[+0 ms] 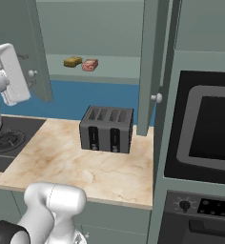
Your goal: Pick up the bar soap and sponge from the sink, and place them back in the cabinet, and close the cabinet doors.
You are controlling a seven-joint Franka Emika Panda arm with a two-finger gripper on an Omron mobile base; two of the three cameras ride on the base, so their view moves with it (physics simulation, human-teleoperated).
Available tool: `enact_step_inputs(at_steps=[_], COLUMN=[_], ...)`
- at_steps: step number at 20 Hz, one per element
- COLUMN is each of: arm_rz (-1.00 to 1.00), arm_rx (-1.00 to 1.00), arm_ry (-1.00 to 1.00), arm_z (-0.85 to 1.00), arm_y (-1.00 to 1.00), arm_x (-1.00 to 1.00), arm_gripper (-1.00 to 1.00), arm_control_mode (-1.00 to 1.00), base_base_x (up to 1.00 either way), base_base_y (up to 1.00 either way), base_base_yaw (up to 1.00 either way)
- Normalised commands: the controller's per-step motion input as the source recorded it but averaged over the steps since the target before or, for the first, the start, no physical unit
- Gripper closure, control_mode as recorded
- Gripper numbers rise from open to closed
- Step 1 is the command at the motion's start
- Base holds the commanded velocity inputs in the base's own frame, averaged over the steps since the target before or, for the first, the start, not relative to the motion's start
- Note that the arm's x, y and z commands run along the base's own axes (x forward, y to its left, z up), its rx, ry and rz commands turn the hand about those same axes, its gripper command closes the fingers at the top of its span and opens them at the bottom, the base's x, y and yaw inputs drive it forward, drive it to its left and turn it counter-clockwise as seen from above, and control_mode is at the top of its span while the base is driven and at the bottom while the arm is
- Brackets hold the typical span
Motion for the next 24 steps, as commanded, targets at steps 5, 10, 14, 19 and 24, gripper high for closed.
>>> enact_step_inputs(at_steps=[5, 10, 14, 19, 24], arm_rz=[0.00, 0.00, 0.00, 0.00, 0.00], arm_rx=[0.00, 0.00, 0.00, 0.00, 0.00], arm_ry=[-0.03, -0.01, 0.00, 0.00, 0.00], arm_z=[-0.01, 0.00, 0.00, 0.00, 0.00], arm_y=[-0.22, -0.24, -0.24, -0.24, -0.23], arm_x=[0.38, 0.27, 0.28, 0.29, 0.30], arm_gripper=[-1.00, -1.00, -1.00, -1.00, -1.00], arm_control_mode=[-1.00, -1.00, -1.00, -1.00, -1.00], base_base_x=[0.00, 0.00, 0.00, 0.00, 0.00], base_base_y=[0.00, 0.00, 0.00, 0.00, 0.00], base_base_yaw=[0.00, 0.00, 0.00, 0.00, 0.00])
